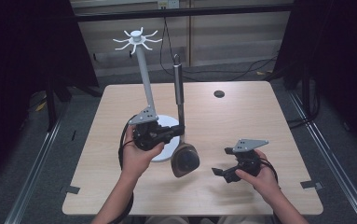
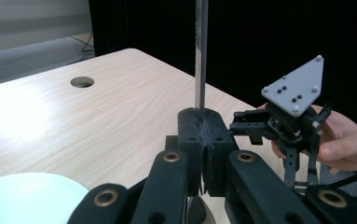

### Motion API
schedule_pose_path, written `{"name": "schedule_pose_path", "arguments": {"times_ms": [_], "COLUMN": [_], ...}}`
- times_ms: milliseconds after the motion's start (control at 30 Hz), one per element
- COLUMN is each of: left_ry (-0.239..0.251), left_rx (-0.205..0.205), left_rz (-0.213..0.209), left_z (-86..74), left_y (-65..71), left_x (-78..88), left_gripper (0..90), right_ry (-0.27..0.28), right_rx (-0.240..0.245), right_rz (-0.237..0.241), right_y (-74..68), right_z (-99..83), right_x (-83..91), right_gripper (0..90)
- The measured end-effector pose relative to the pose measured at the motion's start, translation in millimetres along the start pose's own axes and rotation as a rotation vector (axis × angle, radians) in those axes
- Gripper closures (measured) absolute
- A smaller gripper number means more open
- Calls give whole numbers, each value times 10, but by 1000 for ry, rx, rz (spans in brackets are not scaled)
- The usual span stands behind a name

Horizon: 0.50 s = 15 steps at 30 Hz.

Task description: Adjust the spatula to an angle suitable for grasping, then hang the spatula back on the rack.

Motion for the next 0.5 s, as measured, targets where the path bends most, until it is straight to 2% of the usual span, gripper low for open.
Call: {"name": "schedule_pose_path", "arguments": {"times_ms": [200,333,500], "left_ry": [7,6,12], "left_rx": [-3,-8,-13], "left_rz": [7,13,19], "left_z": [54,88,128], "left_y": [-12,-32,-30], "left_x": [43,68,100], "left_gripper": [884,884,884], "right_ry": [-30,-44,-51], "right_rx": [8,34,26], "right_rz": [-1,-7,-5], "right_y": [12,9,18], "right_z": [-48,-55,-61], "right_x": [-28,-26,-17], "right_gripper": [45,45,45]}}
Point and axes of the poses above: each handheld gripper's, and its own axes: x roughly backward along the jaws, z roughly out of its top, y roughly to its right, the point moved 6 cm from there along -x, roughly forward along the jaws, and after that the axes turned 8 degrees about -x, right-handed, at the moved point
